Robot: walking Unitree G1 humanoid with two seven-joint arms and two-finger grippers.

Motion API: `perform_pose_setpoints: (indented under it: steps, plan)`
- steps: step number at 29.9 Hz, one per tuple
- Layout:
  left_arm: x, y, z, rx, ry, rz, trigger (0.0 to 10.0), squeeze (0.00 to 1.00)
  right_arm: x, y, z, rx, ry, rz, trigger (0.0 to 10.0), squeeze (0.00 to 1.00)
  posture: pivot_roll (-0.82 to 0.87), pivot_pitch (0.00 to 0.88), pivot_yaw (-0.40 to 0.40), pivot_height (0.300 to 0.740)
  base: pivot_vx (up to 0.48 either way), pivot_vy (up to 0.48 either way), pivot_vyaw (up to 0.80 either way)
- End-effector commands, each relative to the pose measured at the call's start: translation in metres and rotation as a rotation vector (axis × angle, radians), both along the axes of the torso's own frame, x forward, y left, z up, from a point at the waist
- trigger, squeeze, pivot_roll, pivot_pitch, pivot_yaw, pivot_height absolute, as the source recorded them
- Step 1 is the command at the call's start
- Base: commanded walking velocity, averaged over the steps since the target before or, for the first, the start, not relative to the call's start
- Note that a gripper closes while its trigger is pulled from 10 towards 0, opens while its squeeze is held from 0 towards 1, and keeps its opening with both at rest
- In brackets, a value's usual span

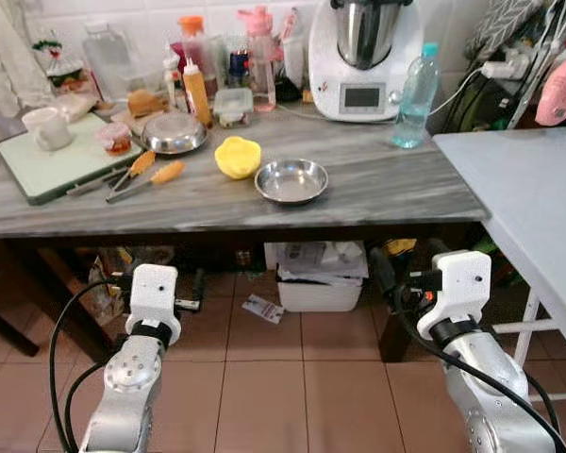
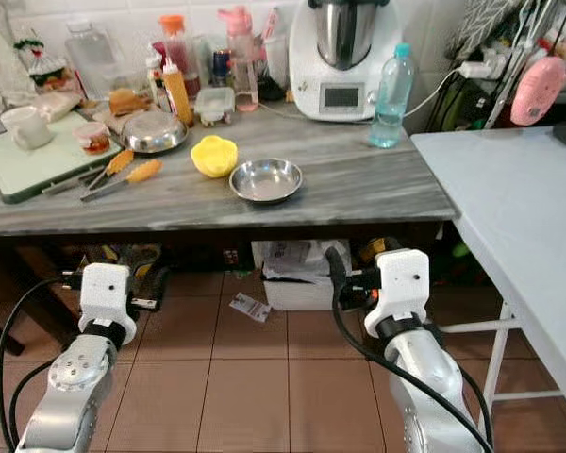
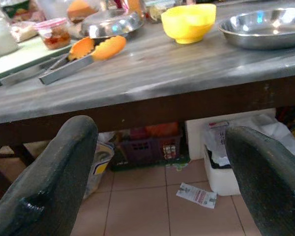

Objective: Setting the table

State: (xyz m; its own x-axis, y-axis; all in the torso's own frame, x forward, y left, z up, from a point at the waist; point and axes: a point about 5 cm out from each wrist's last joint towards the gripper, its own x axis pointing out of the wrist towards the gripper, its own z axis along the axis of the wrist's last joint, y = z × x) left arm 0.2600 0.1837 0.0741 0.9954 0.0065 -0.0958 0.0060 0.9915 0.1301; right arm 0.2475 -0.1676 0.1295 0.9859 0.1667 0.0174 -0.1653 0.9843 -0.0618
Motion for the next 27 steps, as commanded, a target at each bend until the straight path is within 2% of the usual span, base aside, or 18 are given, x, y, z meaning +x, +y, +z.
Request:
perform_pose_setpoints:
  steps: [1,7,8,10,15,17,19,20,22,27]
  plan:
    - [-0.010,0.012,-0.005,-0.003,-0.005,0.033,10.0,0.00,-0.005,-0.003,-0.006,-0.004,0.017,-0.019,10.0,0.00,-0.05,0.000,0.036,0.740,0.000,0.000,0.00]
    - [-0.020,0.022,-0.002,-0.008,-0.019,0.069,10.0,0.00,-0.009,-0.005,-0.010,-0.014,0.024,-0.039,10.0,0.00,-0.04,0.000,0.024,0.740,0.000,0.000,0.00]
    - [-0.030,0.026,-0.001,-0.007,-0.030,0.080,10.0,0.00,-0.012,-0.005,-0.013,-0.001,0.032,-0.060,10.0,0.00,-0.03,0.000,0.011,0.740,0.000,0.000,0.00]
    - [-0.040,0.027,0.001,0.000,-0.036,0.082,10.0,0.00,-0.015,-0.001,-0.017,0.005,0.043,-0.059,10.0,0.00,-0.03,0.000,0.008,0.740,0.000,0.000,0.00]
    - [-0.053,0.025,-0.005,0.012,-0.025,0.063,10.0,0.00,-0.011,-0.002,-0.017,0.000,0.039,-0.058,10.0,0.00,-0.02,0.000,-0.002,0.740,0.000,0.000,0.00]
    - [-0.061,0.019,-0.010,0.022,-0.021,0.038,10.0,0.00,-0.010,-0.004,-0.016,-0.005,0.035,-0.057,10.0,0.00,-0.02,0.000,0.001,0.740,0.000,0.000,0.00]
    - [-0.063,0.016,-0.010,0.027,-0.021,0.028,10.0,0.00,-0.010,-0.004,-0.015,-0.006,0.032,-0.058,10.0,0.00,-0.02,0.000,0.003,0.740,0.000,0.000,0.00]
    - [-0.066,0.007,-0.015,0.029,-0.017,0.010,10.0,0.00,-0.011,-0.006,-0.015,-0.007,0.033,-0.061,10.0,0.00,-0.03,0.000,0.011,0.740,0.000,0.000,0.00]
    - [-0.067,0.001,-0.017,0.034,-0.015,-0.001,10.0,0.00,-0.013,-0.007,-0.016,-0.005,0.036,-0.072,10.0,0.00,-0.03,0.000,0.017,0.740,0.000,0.000,0.00]
    - [-0.060,-0.004,-0.019,0.062,-0.018,-0.057,10.0,0.00,-0.018,-0.011,-0.018,-0.001,0.046,-0.099,10.0,0.00,-0.07,0.000,0.024,0.740,0.000,0.000,0.00]
